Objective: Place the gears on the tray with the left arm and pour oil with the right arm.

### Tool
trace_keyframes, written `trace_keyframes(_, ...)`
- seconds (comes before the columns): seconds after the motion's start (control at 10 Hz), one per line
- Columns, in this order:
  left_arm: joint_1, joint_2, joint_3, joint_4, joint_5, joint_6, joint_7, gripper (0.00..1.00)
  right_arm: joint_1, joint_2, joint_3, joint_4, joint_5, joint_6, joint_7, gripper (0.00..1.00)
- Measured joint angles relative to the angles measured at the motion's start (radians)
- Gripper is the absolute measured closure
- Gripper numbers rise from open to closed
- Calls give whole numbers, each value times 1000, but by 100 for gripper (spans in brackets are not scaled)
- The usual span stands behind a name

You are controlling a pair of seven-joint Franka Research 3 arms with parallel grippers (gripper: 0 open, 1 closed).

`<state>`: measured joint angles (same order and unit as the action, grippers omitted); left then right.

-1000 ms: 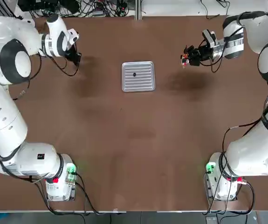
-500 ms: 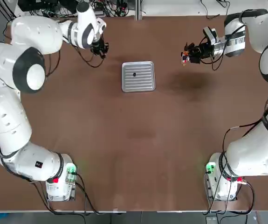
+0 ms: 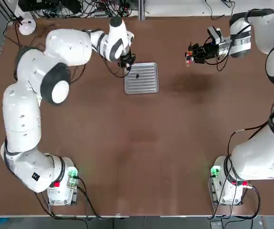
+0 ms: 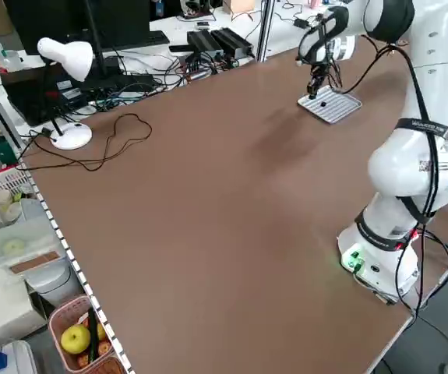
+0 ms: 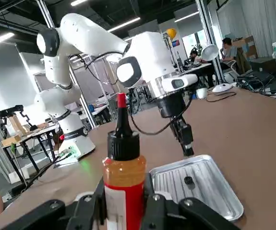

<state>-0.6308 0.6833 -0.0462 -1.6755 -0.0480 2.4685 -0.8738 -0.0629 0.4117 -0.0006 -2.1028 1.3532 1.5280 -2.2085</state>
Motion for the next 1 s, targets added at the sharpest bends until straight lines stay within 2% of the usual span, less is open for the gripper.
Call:
trace_keyframes(0.2, -117, 58, 74, 61, -56, 0, -31, 75, 1, 0, 1, -1, 0, 0, 10, 70)
trace_keyframes(0.6, -137, 79, 93, 97, -70, 0, -37, 74, 18, -9, 2, -2, 0, 12, 38, 70)
trace_keyframes(1.0, -135, 79, 97, 106, -70, 0, -36, 17, 18, -10, 1, -2, 0, 12, 39, 70)
